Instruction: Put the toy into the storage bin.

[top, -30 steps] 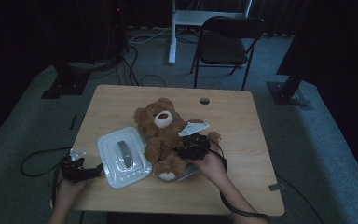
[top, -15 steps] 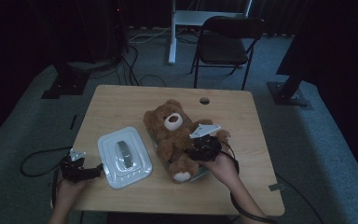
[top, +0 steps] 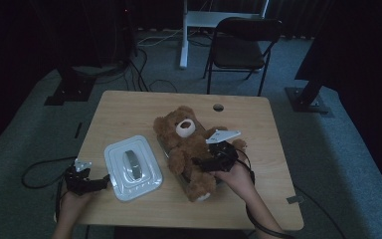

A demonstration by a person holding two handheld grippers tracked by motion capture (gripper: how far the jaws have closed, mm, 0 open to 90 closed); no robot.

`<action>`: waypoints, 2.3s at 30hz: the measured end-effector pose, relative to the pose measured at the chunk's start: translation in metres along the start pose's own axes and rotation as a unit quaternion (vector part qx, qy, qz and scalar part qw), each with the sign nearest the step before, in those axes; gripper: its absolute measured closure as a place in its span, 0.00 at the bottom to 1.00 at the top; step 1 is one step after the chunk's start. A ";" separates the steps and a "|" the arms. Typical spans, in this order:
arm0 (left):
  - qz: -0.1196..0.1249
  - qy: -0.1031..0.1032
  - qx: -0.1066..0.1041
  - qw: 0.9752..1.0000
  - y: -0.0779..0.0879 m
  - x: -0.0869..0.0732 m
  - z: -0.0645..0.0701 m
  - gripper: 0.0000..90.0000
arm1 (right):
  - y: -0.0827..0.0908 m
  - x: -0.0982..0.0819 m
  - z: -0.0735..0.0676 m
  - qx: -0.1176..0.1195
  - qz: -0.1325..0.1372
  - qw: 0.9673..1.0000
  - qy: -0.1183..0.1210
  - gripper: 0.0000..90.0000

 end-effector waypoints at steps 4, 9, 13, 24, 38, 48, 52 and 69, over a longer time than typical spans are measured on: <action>0.000 0.000 0.000 1.000 0.000 0.000 0.000 0.01 | 0.003 0.007 -0.001 0.003 0.008 1.000 -0.013 0.25; -0.001 0.000 0.000 1.000 0.000 0.000 0.000 0.01 | 0.008 0.019 0.003 0.013 0.030 0.999 -0.039 0.23; 0.001 0.001 0.000 1.000 0.000 0.000 0.000 0.01 | 0.013 0.031 0.008 0.010 0.050 0.997 -0.054 0.18; -0.001 -0.001 0.000 1.000 0.000 0.000 0.000 0.01 | 0.016 0.068 0.016 0.008 0.079 0.994 -0.072 0.13; 0.000 0.000 0.000 1.000 0.000 0.000 0.000 0.01 | -0.006 0.101 0.020 0.019 0.076 0.994 -0.078 0.15; 0.000 0.000 0.000 1.000 0.000 0.000 0.000 0.01 | -0.032 0.117 0.025 0.023 0.059 0.994 -0.090 0.15; 0.000 0.000 0.000 1.000 0.000 0.000 0.000 0.01 | -0.047 0.121 0.027 0.021 0.045 0.994 -0.094 0.15; 0.000 0.000 0.000 1.000 0.000 0.000 0.000 0.01 | -0.061 0.105 0.029 -0.003 0.005 0.997 -0.073 0.26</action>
Point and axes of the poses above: each handheld gripper's, and its own axes: y roughly backward along the jaws, x roughly out of its top, z roughly to its right, the point moved 8 cm from there along -y, roughly forward along the jaws, and after that the axes turned 1 degree about y, right-handed, at the moved point
